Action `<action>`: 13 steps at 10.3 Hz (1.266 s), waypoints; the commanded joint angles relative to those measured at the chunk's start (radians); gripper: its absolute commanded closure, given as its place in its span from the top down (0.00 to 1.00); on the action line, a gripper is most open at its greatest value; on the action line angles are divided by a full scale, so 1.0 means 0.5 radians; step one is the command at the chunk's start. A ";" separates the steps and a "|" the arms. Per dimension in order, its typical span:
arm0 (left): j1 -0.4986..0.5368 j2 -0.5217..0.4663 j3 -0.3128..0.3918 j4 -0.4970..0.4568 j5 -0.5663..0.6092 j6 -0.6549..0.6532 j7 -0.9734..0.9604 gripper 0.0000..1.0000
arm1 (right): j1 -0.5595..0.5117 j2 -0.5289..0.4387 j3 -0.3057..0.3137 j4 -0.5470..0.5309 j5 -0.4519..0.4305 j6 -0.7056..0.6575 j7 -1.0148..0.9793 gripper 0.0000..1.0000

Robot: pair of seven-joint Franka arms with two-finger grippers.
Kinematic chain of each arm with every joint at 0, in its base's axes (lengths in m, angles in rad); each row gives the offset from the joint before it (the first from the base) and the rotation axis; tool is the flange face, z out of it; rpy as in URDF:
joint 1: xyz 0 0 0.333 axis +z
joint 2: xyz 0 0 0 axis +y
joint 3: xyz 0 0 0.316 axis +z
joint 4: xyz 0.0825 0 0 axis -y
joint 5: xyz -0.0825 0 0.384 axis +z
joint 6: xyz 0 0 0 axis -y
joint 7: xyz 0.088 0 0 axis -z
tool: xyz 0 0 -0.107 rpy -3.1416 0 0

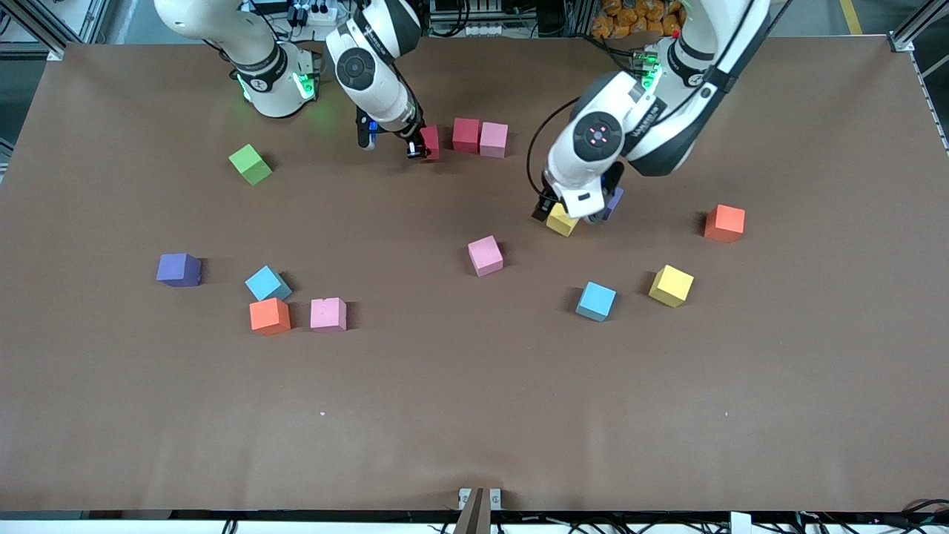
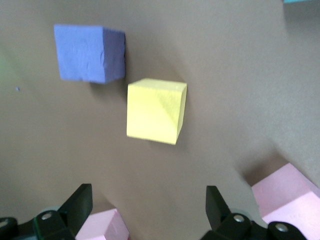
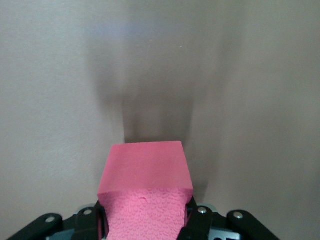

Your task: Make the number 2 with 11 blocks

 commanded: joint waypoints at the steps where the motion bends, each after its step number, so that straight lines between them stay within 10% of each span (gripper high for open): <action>1: 0.006 0.004 -0.034 -0.024 0.006 -0.041 0.083 1.00 | 0.065 -0.010 -0.007 -0.039 0.095 0.094 0.030 0.00; 13: 0.052 0.166 -0.016 -0.144 0.503 0.164 0.040 1.00 | 0.326 0.119 -0.007 -0.024 0.485 0.370 -0.019 0.00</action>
